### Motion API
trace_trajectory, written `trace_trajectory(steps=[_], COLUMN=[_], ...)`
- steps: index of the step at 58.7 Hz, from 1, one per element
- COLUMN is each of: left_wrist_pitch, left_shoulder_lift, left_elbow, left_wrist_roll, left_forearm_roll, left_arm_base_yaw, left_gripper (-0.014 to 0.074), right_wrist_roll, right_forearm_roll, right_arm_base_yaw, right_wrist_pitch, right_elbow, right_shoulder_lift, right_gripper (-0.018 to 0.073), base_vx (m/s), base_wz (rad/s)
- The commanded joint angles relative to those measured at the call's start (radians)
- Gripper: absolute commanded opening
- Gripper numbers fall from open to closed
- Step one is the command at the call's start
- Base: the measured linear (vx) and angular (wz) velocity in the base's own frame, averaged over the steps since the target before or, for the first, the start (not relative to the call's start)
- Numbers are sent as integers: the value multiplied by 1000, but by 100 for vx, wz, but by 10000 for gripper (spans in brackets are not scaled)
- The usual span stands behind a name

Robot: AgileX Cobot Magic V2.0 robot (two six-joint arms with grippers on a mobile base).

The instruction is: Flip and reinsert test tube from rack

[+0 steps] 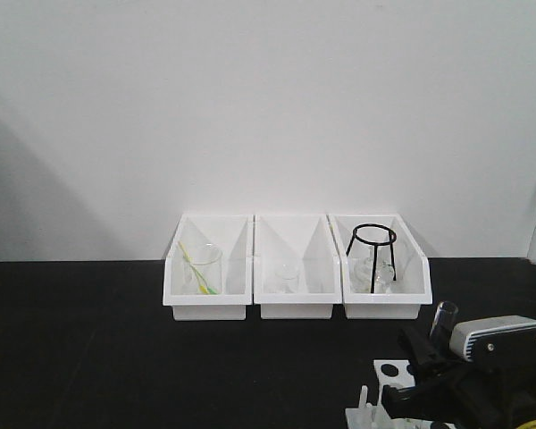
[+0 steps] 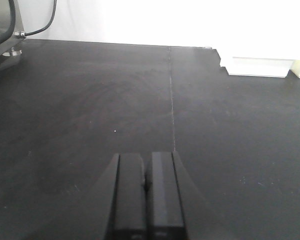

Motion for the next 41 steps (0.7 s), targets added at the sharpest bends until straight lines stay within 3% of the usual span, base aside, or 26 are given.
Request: trace_trajectory(steps=[1,7,18,29,41], left_wrist_pitch=[-87,-87,-87,-87,-87], left_shoulder_lift=[-11,-11,-11,-11,-11], left_elbow=[0,0,0,0,0], left_wrist_roll=[0,0,0,0,0], left_forearm_roll=[-4,-4,-4,-4,-4], left_arm_base_yaw=[-7,-7,-7,-7,-7], left_gripper=[-6,-6,-6,-6,-6], right_wrist_roll=[22,71,71,73,94], right_forearm_roll=[-19,-22,-24,-92,-122], right_arm_base_yaw=[2,2,2,2,2], right_wrist_pitch=[-115,-122,-142,-143,-125], right_elbow=[-25,-15,29,44,44], right_shoulder_lift=[11,28,71,114,120], right_gripper=[-8,-8,-8,4,109], base_vx=[0,0,0,0,0], base_wz=[0,0,0,0,0])
